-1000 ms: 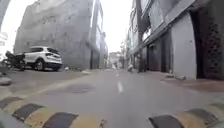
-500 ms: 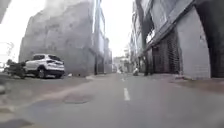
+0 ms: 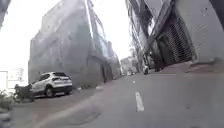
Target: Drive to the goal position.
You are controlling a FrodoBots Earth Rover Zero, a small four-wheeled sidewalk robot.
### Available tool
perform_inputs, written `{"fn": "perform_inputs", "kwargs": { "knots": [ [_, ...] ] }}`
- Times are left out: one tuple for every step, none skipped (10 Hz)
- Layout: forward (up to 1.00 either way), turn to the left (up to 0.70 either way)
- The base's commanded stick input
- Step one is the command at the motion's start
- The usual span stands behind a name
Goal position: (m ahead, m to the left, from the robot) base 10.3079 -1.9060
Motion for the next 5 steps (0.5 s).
{"fn": "perform_inputs", "kwargs": {
  "knots": [
    [1.00,0.00],
    [1.00,0.00],
    [1.00,-0.03],
    [1.00,-0.37],
    [1.00,-0.40]
  ]
}}
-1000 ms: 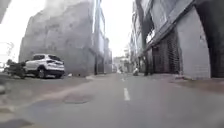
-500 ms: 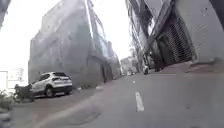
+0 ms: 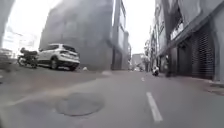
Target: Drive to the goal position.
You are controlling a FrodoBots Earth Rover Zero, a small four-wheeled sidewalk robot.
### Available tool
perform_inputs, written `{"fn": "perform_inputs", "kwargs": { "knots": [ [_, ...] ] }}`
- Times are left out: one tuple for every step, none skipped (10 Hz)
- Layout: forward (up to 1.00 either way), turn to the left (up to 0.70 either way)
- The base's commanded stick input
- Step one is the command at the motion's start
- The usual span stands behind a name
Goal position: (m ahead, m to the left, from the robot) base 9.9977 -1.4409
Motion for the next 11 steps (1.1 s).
{"fn": "perform_inputs", "kwargs": {
  "knots": [
    [1.00,-0.40],
    [1.00,-0.40],
    [1.00,-0.40],
    [1.00,-0.40],
    [1.00,-0.40],
    [1.00,-0.40],
    [1.00,-0.08],
    [1.00,0.00],
    [1.00,0.00],
    [1.00,0.00],
    [1.00,0.00]
  ]
}}
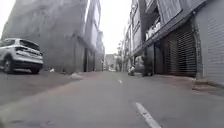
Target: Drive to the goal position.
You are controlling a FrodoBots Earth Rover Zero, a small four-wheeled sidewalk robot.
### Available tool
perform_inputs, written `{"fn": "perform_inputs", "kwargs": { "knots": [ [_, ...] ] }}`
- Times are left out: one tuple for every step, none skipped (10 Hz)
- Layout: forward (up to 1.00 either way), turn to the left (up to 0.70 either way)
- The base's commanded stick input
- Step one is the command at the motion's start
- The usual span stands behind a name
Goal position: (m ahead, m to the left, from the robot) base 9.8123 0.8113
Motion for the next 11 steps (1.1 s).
{"fn": "perform_inputs", "kwargs": {
  "knots": [
    [1.00,0.00],
    [1.00,0.00],
    [1.00,0.00],
    [1.00,0.00],
    [1.00,0.00],
    [1.00,0.00],
    [1.00,0.00],
    [1.00,0.00],
    [1.00,0.00],
    [1.00,0.00],
    [1.00,0.00]
  ]
}}
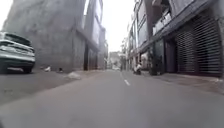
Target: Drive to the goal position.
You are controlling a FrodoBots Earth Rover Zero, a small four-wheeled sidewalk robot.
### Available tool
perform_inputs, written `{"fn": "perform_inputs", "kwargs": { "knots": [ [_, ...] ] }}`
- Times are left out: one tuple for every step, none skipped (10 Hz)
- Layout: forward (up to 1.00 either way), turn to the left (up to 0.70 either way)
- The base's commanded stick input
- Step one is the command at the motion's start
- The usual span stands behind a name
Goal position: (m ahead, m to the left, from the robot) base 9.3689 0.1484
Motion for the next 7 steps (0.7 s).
{"fn": "perform_inputs", "kwargs": {
  "knots": [
    [1.00,0.00],
    [1.00,0.00],
    [1.00,0.00],
    [1.00,0.00],
    [1.00,0.00],
    [1.00,0.00],
    [1.00,0.00]
  ]
}}
